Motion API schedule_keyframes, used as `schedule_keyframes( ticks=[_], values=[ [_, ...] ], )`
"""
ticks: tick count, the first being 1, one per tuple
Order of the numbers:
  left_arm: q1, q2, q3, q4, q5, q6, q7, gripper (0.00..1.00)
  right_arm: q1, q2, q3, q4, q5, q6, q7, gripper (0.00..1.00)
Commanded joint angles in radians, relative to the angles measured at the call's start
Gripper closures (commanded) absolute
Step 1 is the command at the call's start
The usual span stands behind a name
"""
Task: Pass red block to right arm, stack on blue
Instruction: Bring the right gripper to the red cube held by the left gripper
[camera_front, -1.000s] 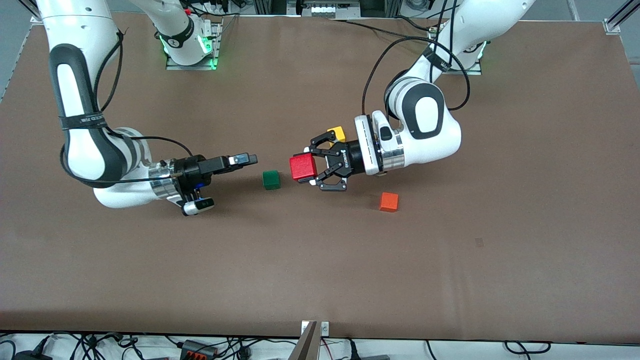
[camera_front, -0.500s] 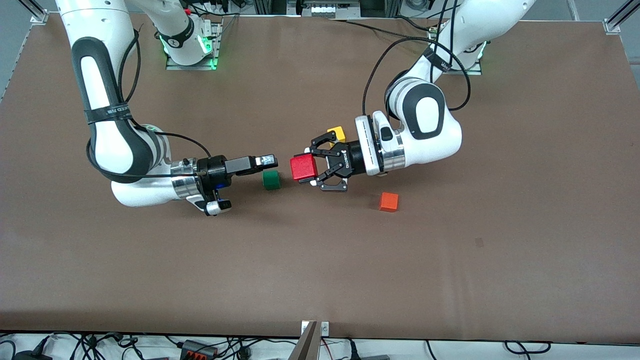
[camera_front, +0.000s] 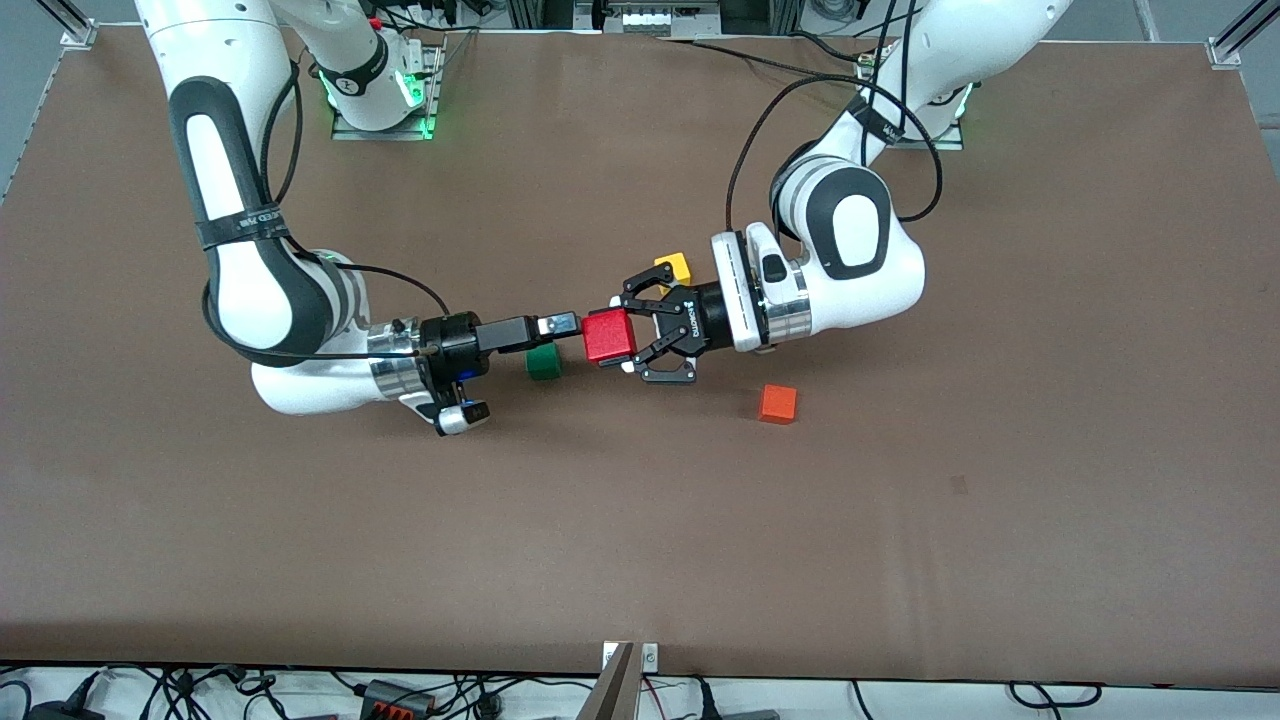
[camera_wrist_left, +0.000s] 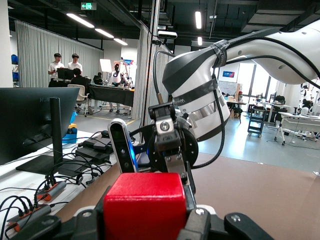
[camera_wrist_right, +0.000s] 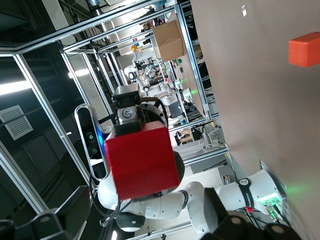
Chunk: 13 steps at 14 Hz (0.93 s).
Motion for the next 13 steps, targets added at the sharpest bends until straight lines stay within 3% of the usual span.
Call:
schedule_keyframes(
  ticks=[1, 9, 11, 13],
  values=[
    [0.004, -0.005, -0.007, 0.006, -0.040, 0.017, 0.048, 0.83, 0.018, 0.025, -0.005, 0.033, 0.029, 0.030, 0.018, 0.00],
    [0.005, -0.005, -0.007, 0.001, -0.039, 0.016, 0.040, 0.83, 0.052, 0.052, -0.005, 0.063, 0.091, 0.048, 0.015, 0.00],
    [0.005, -0.005, -0.007, -0.001, -0.039, 0.016, 0.049, 0.83, 0.052, 0.053, -0.005, 0.063, 0.091, 0.047, 0.009, 0.07],
    [0.001, -0.004, -0.007, -0.001, -0.039, 0.017, 0.048, 0.83, 0.053, 0.053, -0.005, 0.065, 0.091, 0.047, 0.006, 0.24]
  ],
)
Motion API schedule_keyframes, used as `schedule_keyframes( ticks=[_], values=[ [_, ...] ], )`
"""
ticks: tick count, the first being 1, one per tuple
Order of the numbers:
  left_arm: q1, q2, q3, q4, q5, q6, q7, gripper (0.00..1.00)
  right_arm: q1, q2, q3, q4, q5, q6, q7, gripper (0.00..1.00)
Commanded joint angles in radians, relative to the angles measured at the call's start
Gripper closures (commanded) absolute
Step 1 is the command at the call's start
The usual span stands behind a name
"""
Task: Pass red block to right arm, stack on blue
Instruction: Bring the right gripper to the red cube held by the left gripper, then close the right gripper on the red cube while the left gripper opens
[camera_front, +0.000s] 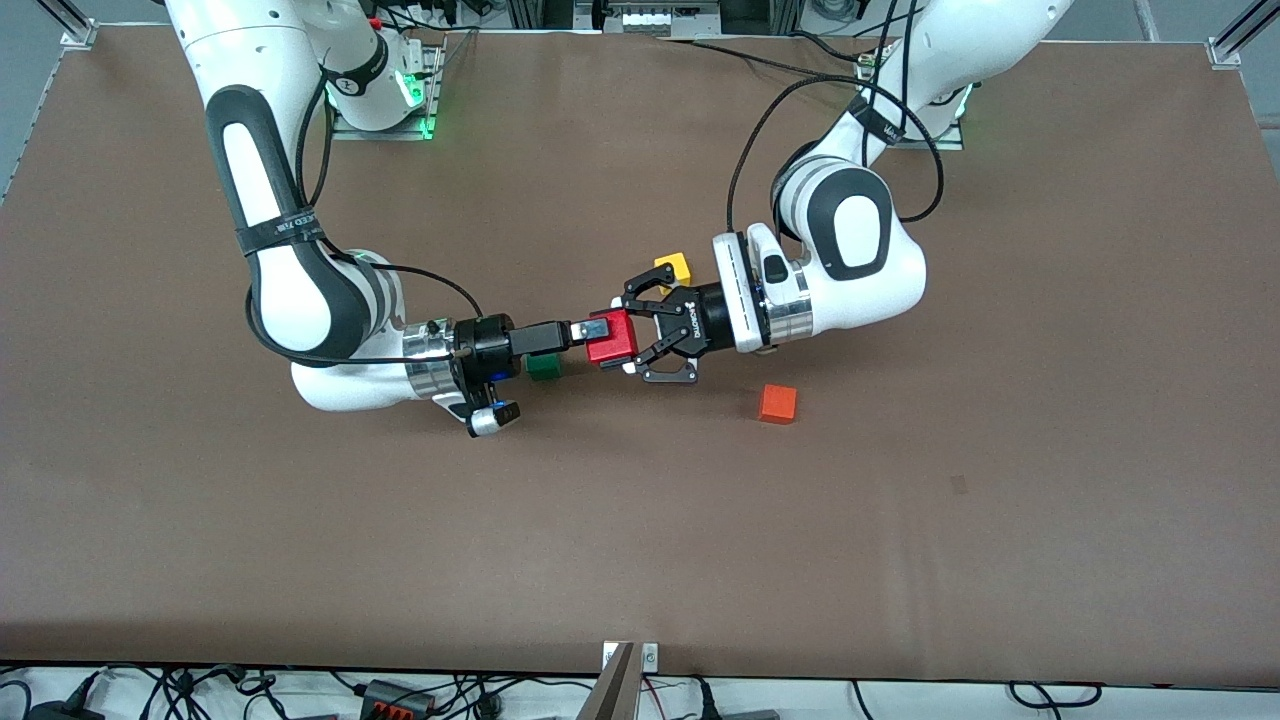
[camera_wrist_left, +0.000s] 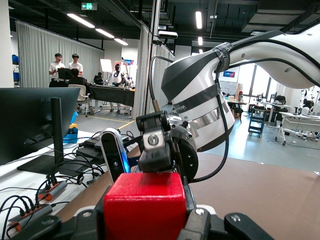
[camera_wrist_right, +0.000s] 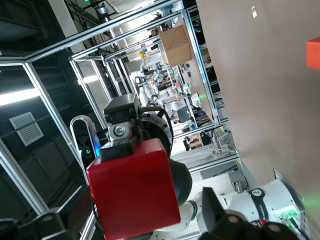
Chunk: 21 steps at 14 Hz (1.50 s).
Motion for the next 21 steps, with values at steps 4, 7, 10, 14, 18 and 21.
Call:
schedule_keyframes(
  ticks=[4, 7, 10, 14, 18, 21],
  values=[
    [0.001, -0.005, -0.008, 0.001, -0.038, 0.017, 0.044, 0.83, 0.006, 0.024, -0.006, 0.062, 0.016, 0.004, 0.010, 0.86],
    [0.001, -0.007, -0.008, 0.001, -0.038, 0.017, 0.040, 0.83, 0.005, 0.024, -0.007, 0.062, 0.015, 0.003, 0.003, 0.95],
    [0.004, -0.007, -0.008, 0.000, -0.038, 0.016, 0.035, 0.37, 0.005, 0.024, -0.009, 0.062, 0.015, 0.003, 0.001, 1.00],
    [0.009, -0.010, -0.008, 0.000, -0.038, 0.016, 0.029, 0.00, 0.000, 0.023, -0.012, 0.064, 0.010, 0.000, -0.002, 1.00],
    [0.048, -0.016, -0.008, 0.000, -0.025, -0.018, 0.018, 0.00, -0.005, 0.018, -0.035, 0.070, -0.028, -0.002, -0.002, 1.00],
    [0.078, -0.031, -0.006, 0.000, 0.078, -0.044, -0.052, 0.00, -0.006, 0.010, -0.069, 0.072, -0.093, -0.011, -0.001, 1.00]
  ],
)
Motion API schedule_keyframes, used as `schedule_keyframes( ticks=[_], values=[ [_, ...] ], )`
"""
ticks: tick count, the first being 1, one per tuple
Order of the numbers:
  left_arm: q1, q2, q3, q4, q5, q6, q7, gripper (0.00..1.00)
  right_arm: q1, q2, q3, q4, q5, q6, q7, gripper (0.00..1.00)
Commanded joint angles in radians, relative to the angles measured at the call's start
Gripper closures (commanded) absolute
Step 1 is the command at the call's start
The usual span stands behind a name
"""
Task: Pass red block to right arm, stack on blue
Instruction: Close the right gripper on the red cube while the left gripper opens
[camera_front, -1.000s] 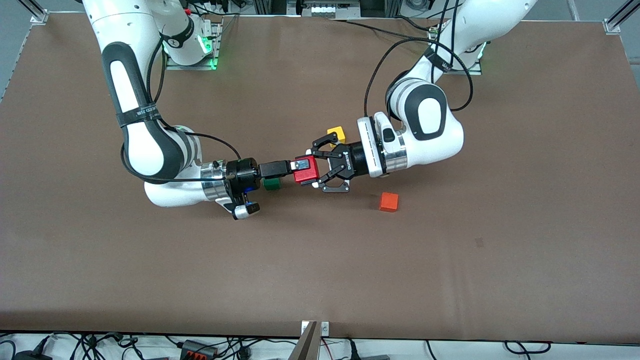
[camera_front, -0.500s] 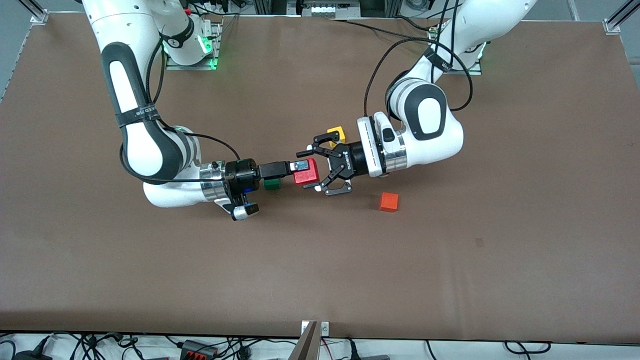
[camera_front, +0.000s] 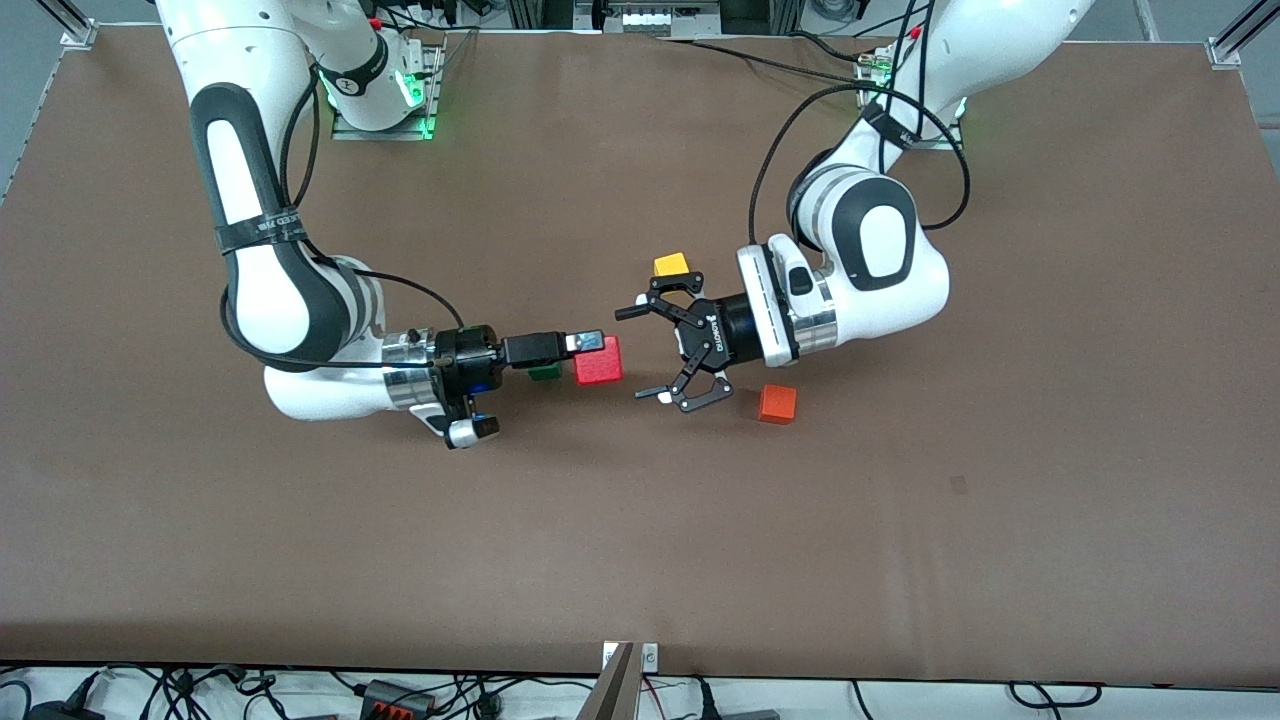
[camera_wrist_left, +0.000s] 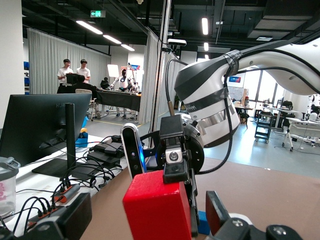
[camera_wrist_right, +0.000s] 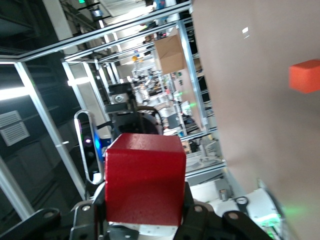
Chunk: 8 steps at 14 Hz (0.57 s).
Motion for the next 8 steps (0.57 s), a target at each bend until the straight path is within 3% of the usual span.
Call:
schedule_keyframes(
  ticks=[1, 2, 5, 8],
  values=[
    [0.037, -0.038, -0.006, -0.005, 0.123, -0.022, -0.091, 0.00, -0.001, 0.003, -0.014, 0.033, -0.043, -0.010, 0.010, 1.00],
    [0.054, -0.045, -0.005, -0.004, 0.190, -0.069, -0.151, 0.00, -0.001, 0.001, -0.026, 0.045, -0.090, -0.010, 0.012, 1.00],
    [0.110, -0.051, -0.003, 0.009, 0.479, -0.142, -0.340, 0.00, -0.004, -0.005, -0.054, 0.082, -0.334, -0.010, 0.010, 1.00],
    [0.124, -0.054, 0.005, 0.013, 0.693, -0.180, -0.501, 0.00, -0.001, -0.029, -0.086, 0.082, -0.599, -0.012, 0.010, 1.00]
  ],
)
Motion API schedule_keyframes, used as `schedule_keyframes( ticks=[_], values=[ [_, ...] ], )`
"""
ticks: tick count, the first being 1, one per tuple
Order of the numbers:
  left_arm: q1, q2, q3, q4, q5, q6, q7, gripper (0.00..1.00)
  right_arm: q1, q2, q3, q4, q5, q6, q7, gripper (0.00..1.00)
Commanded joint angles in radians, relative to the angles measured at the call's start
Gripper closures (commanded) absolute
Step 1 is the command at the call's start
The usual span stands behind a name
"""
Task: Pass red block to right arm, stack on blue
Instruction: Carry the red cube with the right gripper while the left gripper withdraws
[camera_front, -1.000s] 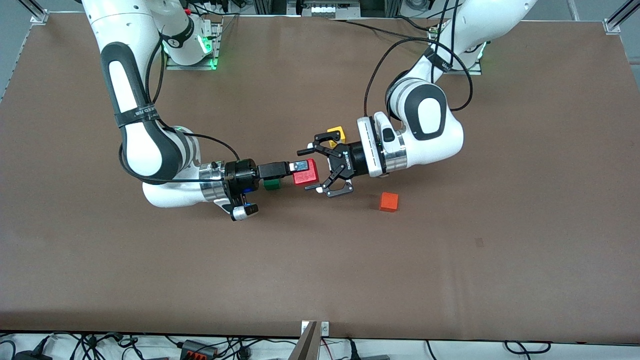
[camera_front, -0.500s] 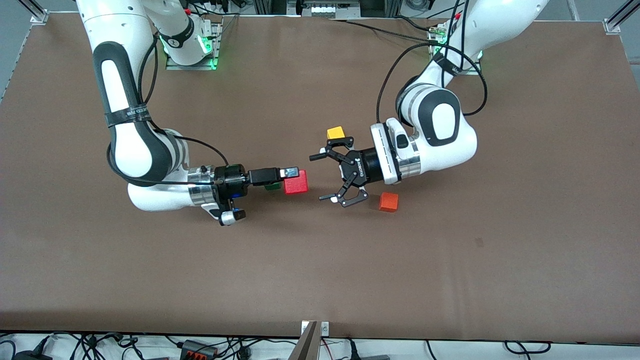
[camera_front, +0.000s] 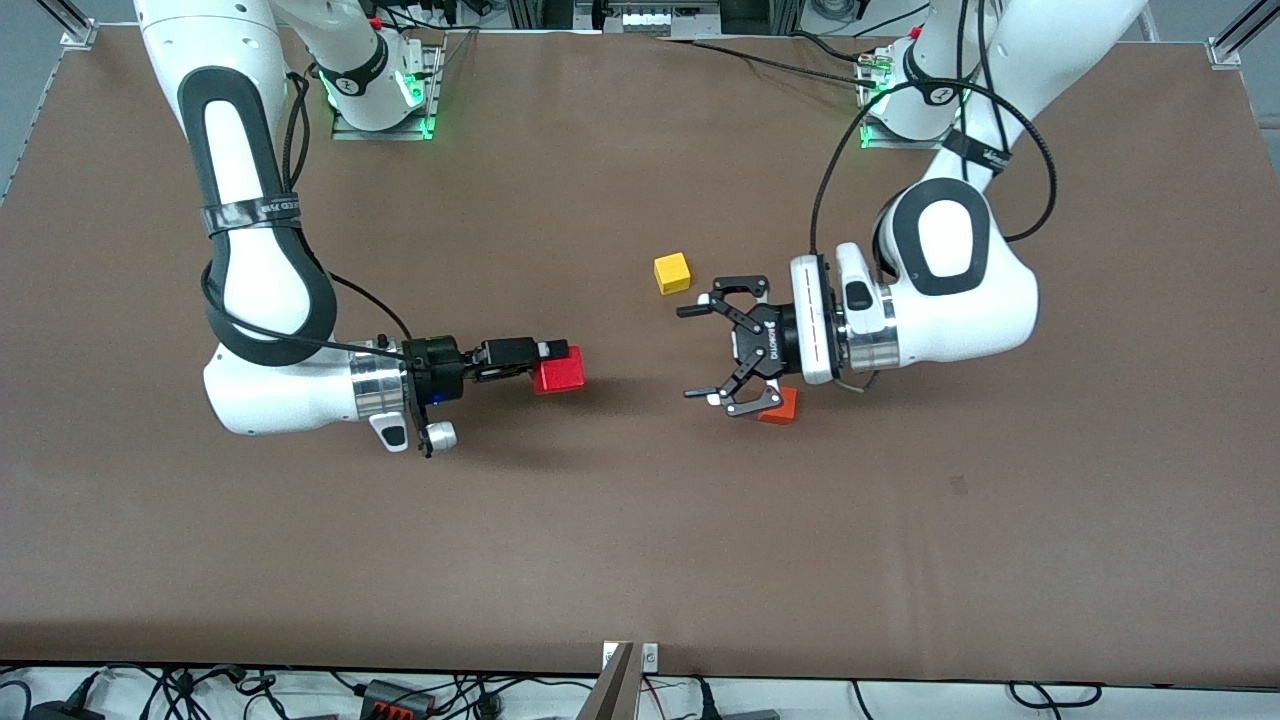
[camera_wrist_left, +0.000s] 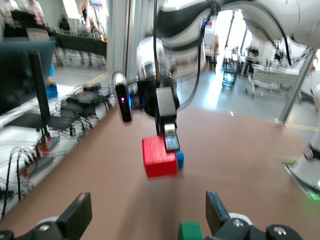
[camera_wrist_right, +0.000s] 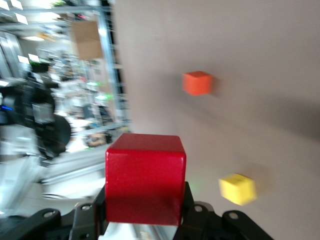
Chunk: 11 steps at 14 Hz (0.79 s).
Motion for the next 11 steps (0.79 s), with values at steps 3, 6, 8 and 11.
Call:
schedule_keyframes(
  ticks=[3, 6, 8, 11],
  values=[
    [0.024, -0.010, 0.008, 0.004, 0.280, -0.038, -0.186, 0.00, 0.004, -0.058, -0.026, 0.005, -0.473, -0.011, 0.009, 1.00],
    [0.033, -0.007, 0.018, 0.001, 0.536, -0.040, -0.435, 0.00, 0.001, -0.083, -0.028, -0.012, -0.727, -0.024, 0.005, 1.00],
    [0.043, -0.007, 0.020, 0.004, 0.737, -0.047, -0.607, 0.00, -0.005, -0.103, -0.032, -0.025, -0.871, -0.037, -0.002, 1.00],
    [0.054, -0.009, 0.052, 0.054, 1.006, -0.197, -0.838, 0.00, -0.042, -0.146, -0.034, -0.090, -1.012, -0.035, -0.083, 1.00]
  ],
)
